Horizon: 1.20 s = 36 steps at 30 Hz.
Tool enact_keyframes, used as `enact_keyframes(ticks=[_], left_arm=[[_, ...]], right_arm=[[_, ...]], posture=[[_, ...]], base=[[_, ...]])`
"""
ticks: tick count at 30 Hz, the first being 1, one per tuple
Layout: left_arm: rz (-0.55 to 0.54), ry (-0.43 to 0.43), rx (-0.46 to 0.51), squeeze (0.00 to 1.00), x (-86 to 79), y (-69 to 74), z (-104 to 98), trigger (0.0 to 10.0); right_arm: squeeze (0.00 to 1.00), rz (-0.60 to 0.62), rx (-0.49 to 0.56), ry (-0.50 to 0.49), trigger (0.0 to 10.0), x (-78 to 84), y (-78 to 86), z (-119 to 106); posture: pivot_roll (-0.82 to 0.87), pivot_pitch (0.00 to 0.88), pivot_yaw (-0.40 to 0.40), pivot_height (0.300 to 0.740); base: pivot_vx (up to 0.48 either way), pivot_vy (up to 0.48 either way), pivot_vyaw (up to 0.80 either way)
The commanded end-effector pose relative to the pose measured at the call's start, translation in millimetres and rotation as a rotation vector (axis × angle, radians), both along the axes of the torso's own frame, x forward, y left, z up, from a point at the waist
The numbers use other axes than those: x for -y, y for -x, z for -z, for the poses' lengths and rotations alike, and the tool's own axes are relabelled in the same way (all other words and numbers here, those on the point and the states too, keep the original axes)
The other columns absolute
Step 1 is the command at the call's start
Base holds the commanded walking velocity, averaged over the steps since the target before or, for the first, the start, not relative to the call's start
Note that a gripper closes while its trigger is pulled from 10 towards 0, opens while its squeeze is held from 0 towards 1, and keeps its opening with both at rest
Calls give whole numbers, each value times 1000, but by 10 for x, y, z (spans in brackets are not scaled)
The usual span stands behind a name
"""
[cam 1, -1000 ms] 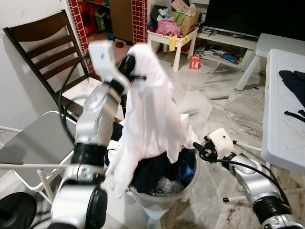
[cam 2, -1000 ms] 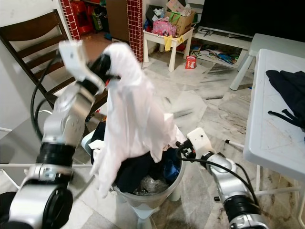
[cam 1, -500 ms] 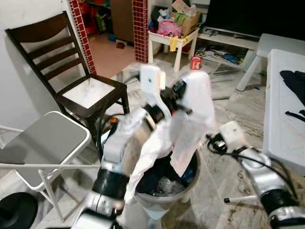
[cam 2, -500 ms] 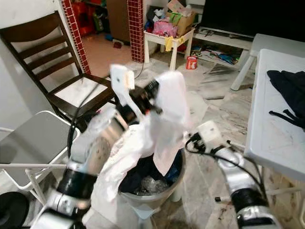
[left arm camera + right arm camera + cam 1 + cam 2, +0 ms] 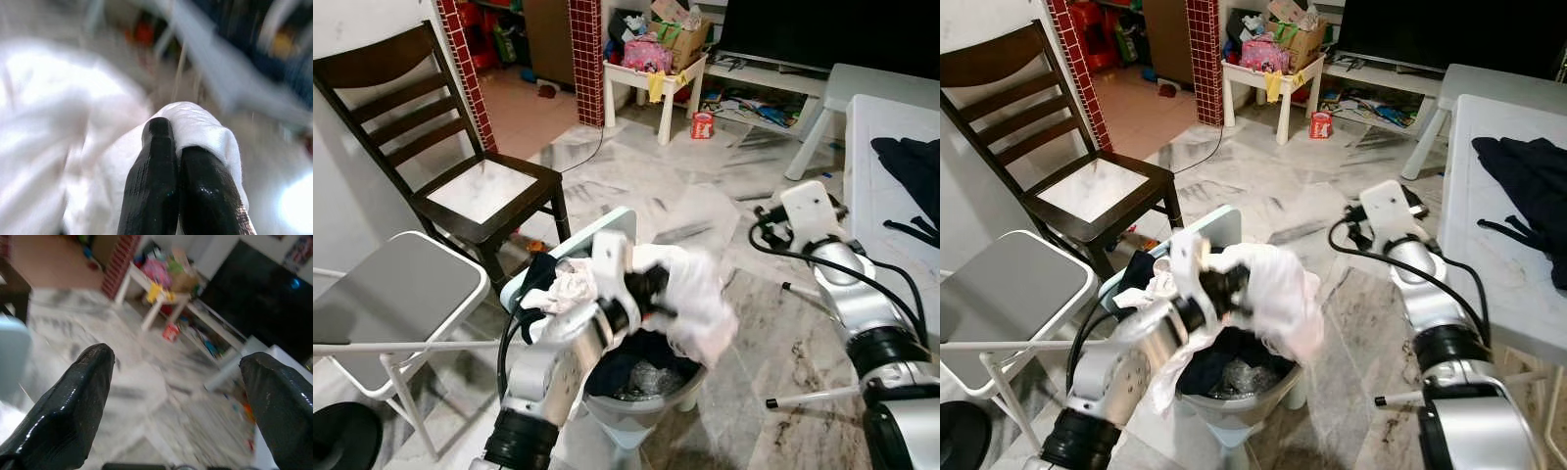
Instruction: Hang hanger
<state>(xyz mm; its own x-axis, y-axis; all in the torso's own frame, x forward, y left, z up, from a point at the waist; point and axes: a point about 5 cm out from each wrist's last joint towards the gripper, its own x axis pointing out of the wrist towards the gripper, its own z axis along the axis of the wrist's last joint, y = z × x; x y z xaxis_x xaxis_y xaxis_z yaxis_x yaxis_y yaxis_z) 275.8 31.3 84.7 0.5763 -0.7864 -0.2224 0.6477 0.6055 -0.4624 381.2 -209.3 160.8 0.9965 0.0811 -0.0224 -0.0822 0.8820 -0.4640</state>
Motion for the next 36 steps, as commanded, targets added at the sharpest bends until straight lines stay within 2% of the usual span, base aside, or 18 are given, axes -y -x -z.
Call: enact_keyframes(ticks=[1, 3, 4, 7, 8, 9, 11, 13, 17, 28, 29, 34, 35, 36], left_arm=[[50, -87, -42, 0, -4, 57, 164, 0], [98, -147, -27, 0, -29, 109, 265, 0], [141, -170, -16, 0, -33, 157, 301, 0], [179, -175, -16, 0, -26, 200, 323, 0], [207, -188, -22, 0, -25, 234, 367, 0], [211, -199, -21, 0, -28, 238, 385, 0], [224, -218, 2, 0, -40, 236, 401, 0], [222, -209, 13, 0, -42, 229, 389, 0], [191, -191, 21, 0, -62, 194, 361, 0], [185, -190, 97, 0, -110, 163, 279, 0], [190, -187, 104, 0, -120, 173, 274, 0], [182, -172, 116, 0, -157, 210, 271, 0], [154, -177, 131, 0, -188, 201, 265, 2196], [115, -190, 170, 0, -235, 174, 226, 10000]], right_arm=[[1000, -29, 8, -10, 10000, -65, -26, -29], [1000, -75, 4, -25, 10000, -184, -35, -19], [1000, -130, -11, -38, 10000, -299, -34, 5], [1000, -199, -32, -39, 10000, -440, -21, 49], [984, -309, -93, -17, 10000, -654, 24, 164], [741, -354, -114, -3, 10000, -733, 49, 210], [0, -455, -203, 6, 10000, -930, 126, 363], [0, -485, -246, 3, 10000, -985, 154, 426], [0, -529, -403, 11, 10000, -1089, 248, 671], [0, -368, -516, 70, 10000, -1007, 343, 1007], [0, -357, -531, 66, 196, -1000, 372, 1058], [0, -309, -580, 30, 0, -957, 443, 1186], [0, -301, -586, 0, 0, -948, 458, 1207], [0, -284, -581, -14, 0, -916, 460, 1212]], posture=[[-23, 0, -43, 740], [-26, 0, -40, 740], [-27, 0, -38, 740], [-28, 0, -39, 740], [-28, 2, -42, 740], [-27, 3, -42, 740], [-24, 4, -47, 740], [-22, 4, -50, 740], [-17, 2, -57, 740], [-3, 2, -69, 740], [2, 4, -71, 740], [13, 4, -75, 740], [17, 2, -77, 740], [19, 3, -80, 740]], base=[[0, 0, 0], [0, 0, 0], [0, 0, 0], [0, 0, 0], [0, 0, 0], [0, 0, 0], [0, 0, 0], [0, 0, 0], [0, 0, 0], [0, 0, 0], [0, 0, 0], [0, 0, 0], [0, 0, 0], [0, 0, 0]])
